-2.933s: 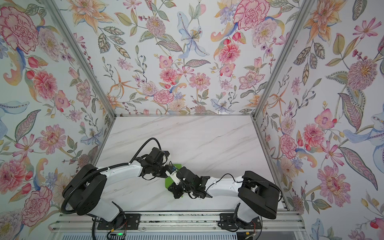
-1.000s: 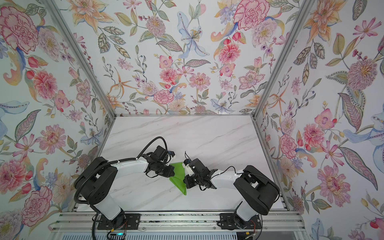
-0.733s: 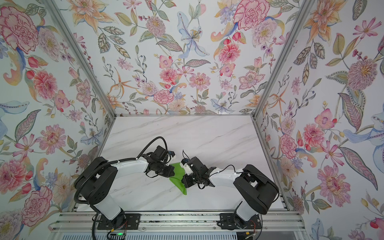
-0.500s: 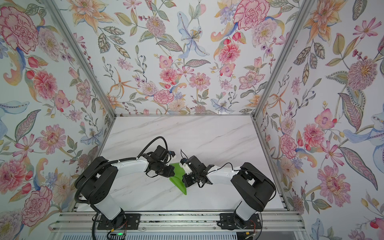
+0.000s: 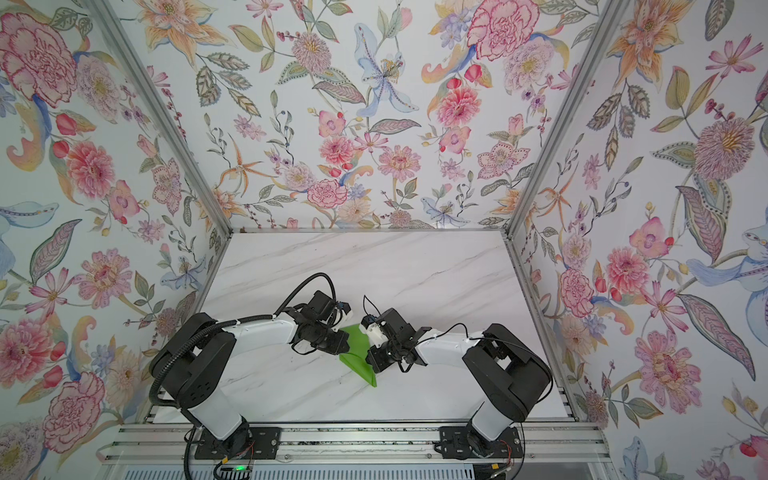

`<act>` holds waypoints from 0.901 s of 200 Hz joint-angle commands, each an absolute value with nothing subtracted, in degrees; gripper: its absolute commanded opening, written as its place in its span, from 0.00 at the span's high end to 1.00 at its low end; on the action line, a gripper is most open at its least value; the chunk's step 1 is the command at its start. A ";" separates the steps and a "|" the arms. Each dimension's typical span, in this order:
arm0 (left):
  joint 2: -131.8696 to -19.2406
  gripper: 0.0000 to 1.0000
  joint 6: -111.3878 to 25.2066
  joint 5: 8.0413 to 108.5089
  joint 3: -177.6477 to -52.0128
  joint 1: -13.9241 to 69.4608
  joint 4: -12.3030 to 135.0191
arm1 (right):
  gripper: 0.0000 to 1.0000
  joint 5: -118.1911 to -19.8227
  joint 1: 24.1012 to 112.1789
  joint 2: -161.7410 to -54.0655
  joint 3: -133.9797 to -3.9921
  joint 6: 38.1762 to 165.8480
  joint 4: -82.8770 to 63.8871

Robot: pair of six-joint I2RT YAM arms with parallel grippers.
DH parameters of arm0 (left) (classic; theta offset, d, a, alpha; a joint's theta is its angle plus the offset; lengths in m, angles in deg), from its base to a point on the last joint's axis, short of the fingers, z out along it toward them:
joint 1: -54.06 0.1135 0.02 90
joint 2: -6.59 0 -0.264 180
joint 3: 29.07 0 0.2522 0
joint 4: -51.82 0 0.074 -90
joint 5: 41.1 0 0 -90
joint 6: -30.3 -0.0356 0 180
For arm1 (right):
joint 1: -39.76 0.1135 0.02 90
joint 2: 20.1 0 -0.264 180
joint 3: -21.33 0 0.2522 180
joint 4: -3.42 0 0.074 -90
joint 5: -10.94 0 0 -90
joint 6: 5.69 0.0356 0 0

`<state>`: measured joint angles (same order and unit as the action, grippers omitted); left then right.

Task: Fold a paper plane with a square sheet of paper (fold left side to right side)

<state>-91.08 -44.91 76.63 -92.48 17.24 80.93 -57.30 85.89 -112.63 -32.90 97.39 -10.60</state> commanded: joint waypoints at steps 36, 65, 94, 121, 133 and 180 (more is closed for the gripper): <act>-92.99 0.99 -46.43 75.69 -92.39 16.79 84.18 | 1.00 -55.53 84.88 -114.72 -34.98 94.29 -13.21; -90.01 0.96 -45.14 73.63 -93.94 16.97 84.05 | 1.00 -54.78 85.69 -115.07 -33.16 100.15 -9.64; -86.88 0.91 -42.10 72.21 -95.76 17.19 83.19 | 1.00 -56.28 87.81 -114.28 -30.92 108.67 -4.35; -85.87 0.90 -39.38 73.77 -96.78 17.23 81.72 | 1.00 -58.64 89.88 -114.26 -29.11 116.83 1.46; -86.30 0.90 -37.84 75.99 -96.56 17.14 80.06 | 1.00 -60.13 90.68 -114.44 -28.76 119.59 3.27; -90.07 0.92 -36.32 77.39 -94.58 15.74 77.80 | 1.00 -62.98 92.47 -114.97 -28.55 124.22 7.71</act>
